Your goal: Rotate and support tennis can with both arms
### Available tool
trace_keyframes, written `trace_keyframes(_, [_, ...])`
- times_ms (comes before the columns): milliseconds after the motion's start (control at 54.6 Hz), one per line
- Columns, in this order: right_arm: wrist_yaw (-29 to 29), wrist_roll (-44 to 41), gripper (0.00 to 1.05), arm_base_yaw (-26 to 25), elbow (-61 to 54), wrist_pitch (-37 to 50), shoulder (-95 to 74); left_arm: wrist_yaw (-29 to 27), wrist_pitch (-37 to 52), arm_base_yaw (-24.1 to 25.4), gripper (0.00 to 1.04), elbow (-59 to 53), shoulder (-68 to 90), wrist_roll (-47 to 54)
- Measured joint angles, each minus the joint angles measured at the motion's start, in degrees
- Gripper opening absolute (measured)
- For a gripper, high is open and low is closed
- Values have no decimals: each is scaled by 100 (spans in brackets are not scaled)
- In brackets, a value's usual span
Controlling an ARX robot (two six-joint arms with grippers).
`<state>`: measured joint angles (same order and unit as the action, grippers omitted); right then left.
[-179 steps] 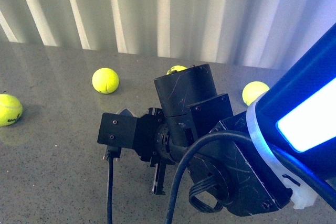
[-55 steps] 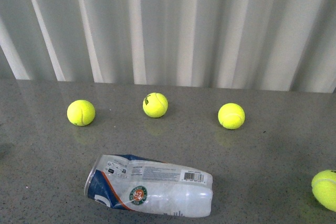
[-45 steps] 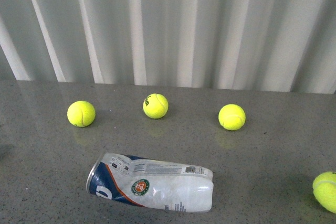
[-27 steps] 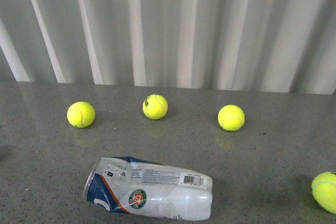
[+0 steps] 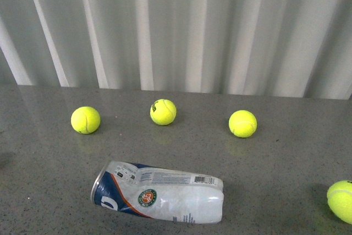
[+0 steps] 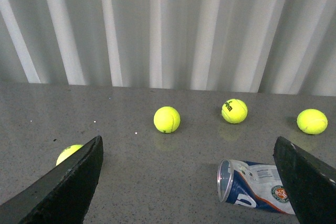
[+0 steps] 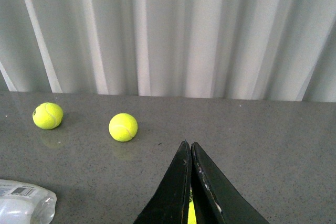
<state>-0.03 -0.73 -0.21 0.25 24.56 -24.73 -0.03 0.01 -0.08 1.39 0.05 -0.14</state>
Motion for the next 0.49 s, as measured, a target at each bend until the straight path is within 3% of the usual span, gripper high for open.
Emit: trace_keyframes(494, [0,9,3,2,0,-1196,1228,0,0,0,98,0,2,0])
